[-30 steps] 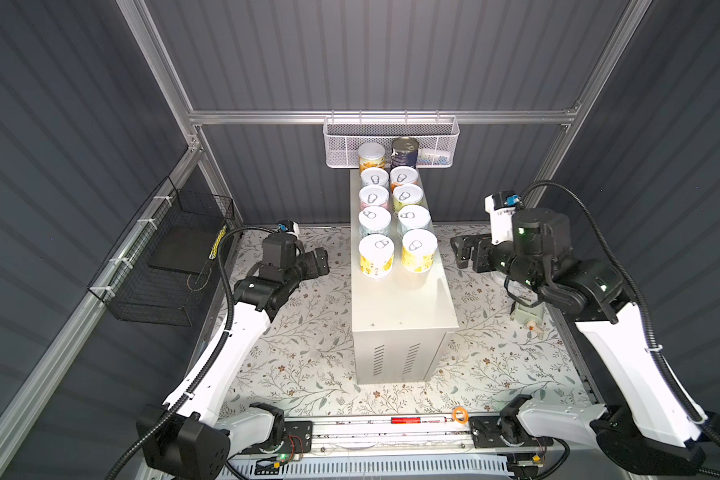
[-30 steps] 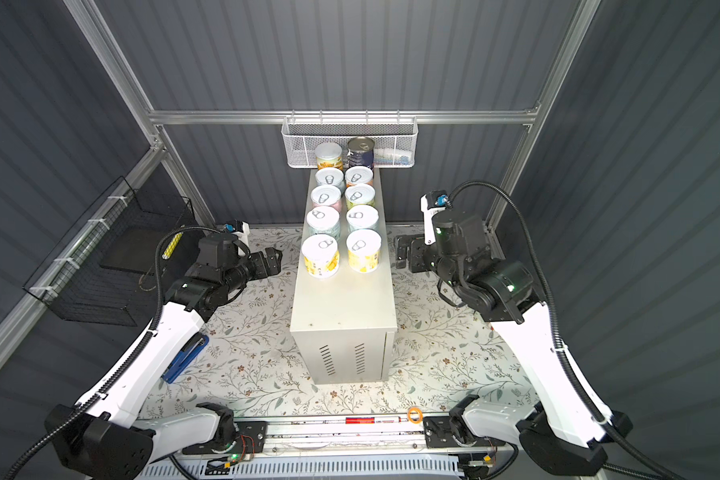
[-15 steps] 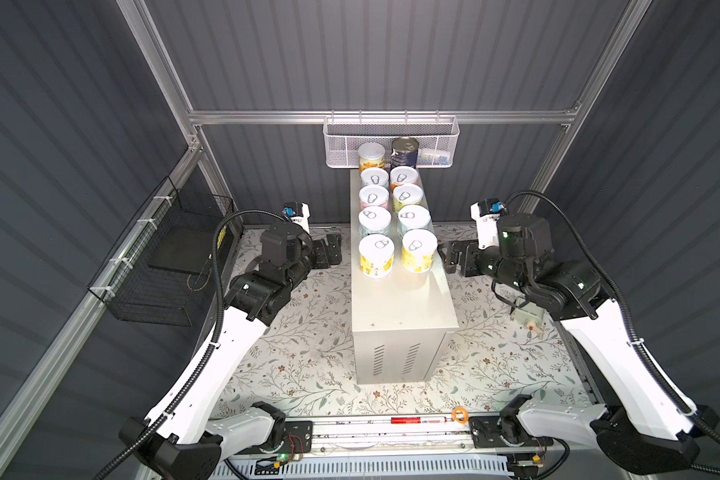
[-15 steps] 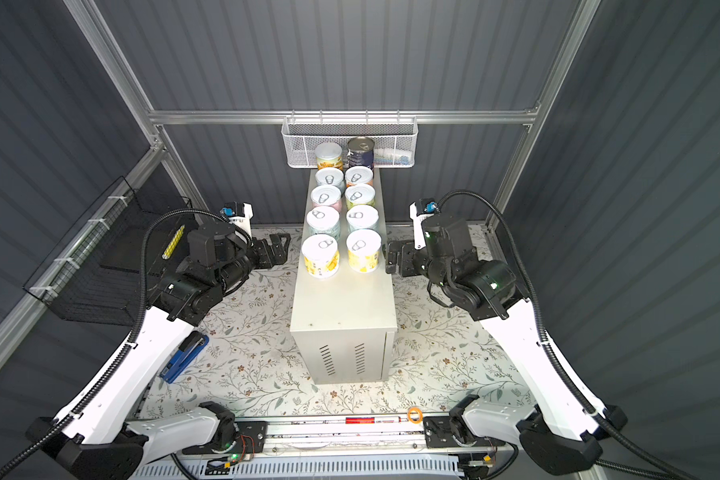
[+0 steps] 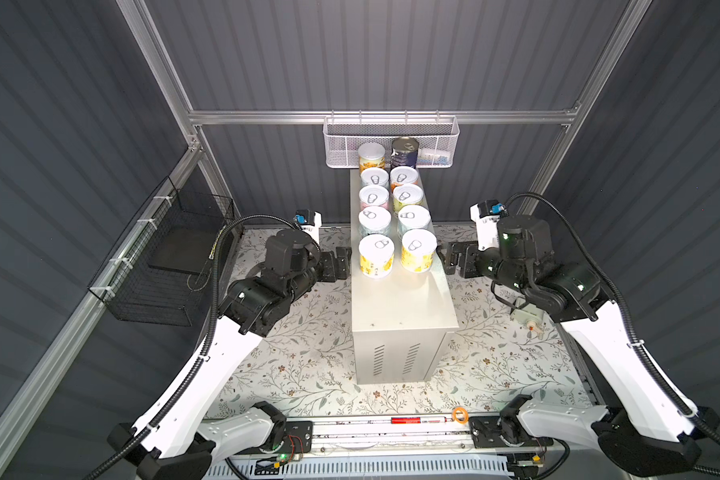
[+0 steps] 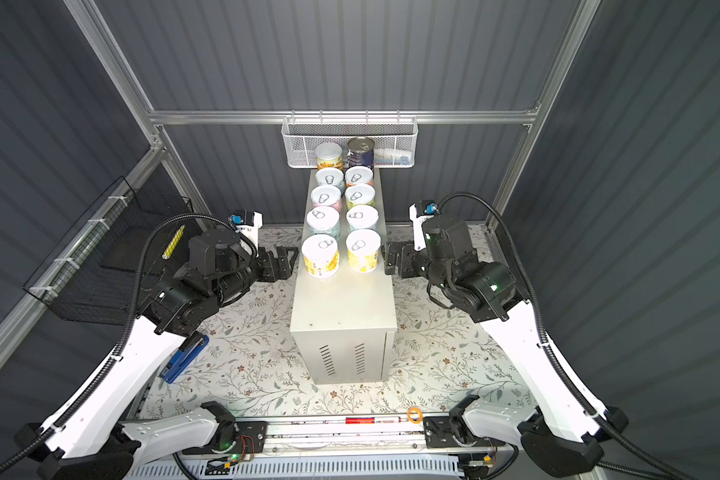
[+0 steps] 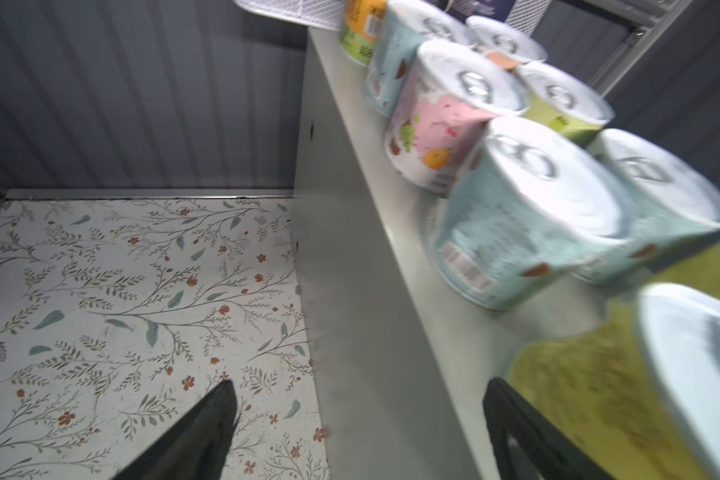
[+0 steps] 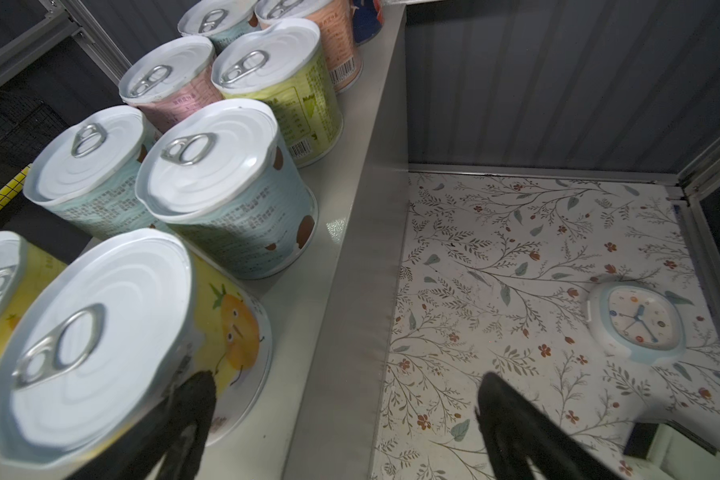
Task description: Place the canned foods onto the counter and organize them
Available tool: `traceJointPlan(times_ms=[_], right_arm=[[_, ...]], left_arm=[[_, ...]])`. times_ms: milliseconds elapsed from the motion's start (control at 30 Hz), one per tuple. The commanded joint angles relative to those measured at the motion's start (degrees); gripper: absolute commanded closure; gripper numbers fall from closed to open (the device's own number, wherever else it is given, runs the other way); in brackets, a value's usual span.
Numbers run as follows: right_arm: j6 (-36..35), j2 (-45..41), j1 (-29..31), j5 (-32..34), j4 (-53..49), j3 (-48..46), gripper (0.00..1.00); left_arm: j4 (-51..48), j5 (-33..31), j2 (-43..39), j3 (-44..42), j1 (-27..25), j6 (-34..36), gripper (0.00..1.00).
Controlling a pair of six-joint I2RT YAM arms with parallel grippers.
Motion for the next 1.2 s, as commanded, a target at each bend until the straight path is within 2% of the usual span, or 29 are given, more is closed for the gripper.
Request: traceJointPlan(times_ms=[0,300,633,767,1167], right_arm=[[0.1,-1.5,-0.1,1.4,0.0,-0.5,0.01],[0.6,-3.3,-0.1,1.4,-0.7,-0.8,0.01],[0.9,-3.9,-0.1,1.1,0.4,-2.3,0.01],[0.5,-3.9,-0.1,1.3,0.5,-2.8,0.01],[0.2,-3.7,-0.1,1.1,1.3,-4.3,0.01]], left_arm=[[-5.3,-2.0,-1.5,3.4,-2.7,-0.5,0.07],[-13.6,-3.3,-0.2,7.8,-5.5,-1.7,0.09],[-15.4,4.2,1.9,9.1,-6.8,-0.8,0.12],[-14.3,5.2,2.7,8.8,-6.9,-0.1,0.13],[-12.4,1.4,3.2,7.4,-6.9,-0.4,0.10]])
